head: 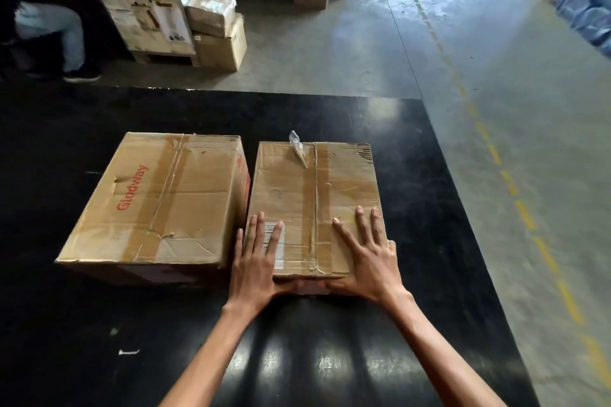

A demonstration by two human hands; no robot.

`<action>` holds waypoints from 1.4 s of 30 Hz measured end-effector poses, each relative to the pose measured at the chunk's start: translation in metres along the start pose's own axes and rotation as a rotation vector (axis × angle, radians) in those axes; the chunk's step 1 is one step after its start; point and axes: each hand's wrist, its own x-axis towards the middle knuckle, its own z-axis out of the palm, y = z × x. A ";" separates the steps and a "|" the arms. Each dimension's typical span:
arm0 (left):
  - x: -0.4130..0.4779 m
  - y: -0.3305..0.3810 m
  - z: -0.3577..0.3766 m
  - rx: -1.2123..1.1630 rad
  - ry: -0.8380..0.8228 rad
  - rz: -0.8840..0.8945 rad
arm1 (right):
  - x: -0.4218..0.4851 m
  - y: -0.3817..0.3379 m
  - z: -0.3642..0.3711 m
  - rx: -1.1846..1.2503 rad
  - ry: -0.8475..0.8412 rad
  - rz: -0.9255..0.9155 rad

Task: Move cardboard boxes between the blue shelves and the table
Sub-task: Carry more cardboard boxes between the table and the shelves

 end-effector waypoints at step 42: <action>0.020 0.054 -0.078 -0.752 0.635 -0.131 | -0.015 0.035 -0.065 0.987 0.622 0.032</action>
